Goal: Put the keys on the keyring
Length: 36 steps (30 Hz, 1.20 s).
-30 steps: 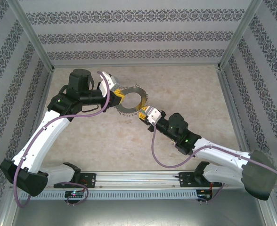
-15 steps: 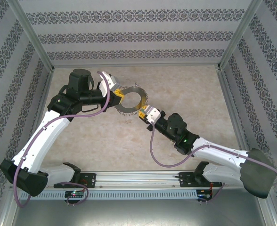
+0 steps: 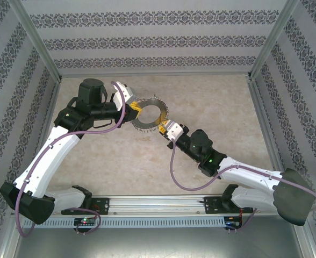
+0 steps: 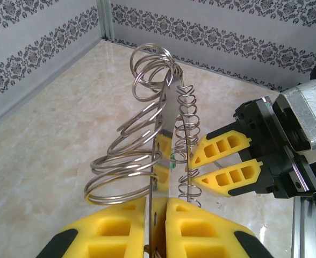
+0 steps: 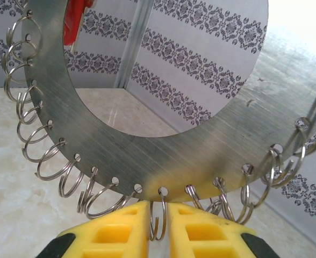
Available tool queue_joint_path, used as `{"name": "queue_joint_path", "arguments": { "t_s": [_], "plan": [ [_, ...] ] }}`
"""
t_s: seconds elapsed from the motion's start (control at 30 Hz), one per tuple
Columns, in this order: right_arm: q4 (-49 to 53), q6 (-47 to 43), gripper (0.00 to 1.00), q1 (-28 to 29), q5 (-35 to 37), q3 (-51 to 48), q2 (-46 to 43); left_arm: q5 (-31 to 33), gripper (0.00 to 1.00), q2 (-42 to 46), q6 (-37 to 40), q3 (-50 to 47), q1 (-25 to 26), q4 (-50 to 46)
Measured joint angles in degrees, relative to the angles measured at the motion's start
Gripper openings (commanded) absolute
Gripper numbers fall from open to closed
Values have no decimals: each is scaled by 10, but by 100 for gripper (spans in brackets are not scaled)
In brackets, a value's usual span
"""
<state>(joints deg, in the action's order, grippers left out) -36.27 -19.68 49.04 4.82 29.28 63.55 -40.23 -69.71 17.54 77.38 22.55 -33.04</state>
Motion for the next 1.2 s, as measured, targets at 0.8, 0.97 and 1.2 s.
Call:
{"name": "queue_joint_path", "arguments": {
  "t_s": [0.8, 0.97, 1.2],
  "plan": [
    [111, 54, 0, -54, -82, 8, -23, 64, 8, -15, -191, -51, 7, 27],
    [202, 85, 0, -102, -171, 23, -26, 57, 14, -32, -297, -107, 7, 65],
    [358, 87, 0, -132, -255, 87, 5, 43, 29, -40, -420, -201, 7, 139]
  ]
}}
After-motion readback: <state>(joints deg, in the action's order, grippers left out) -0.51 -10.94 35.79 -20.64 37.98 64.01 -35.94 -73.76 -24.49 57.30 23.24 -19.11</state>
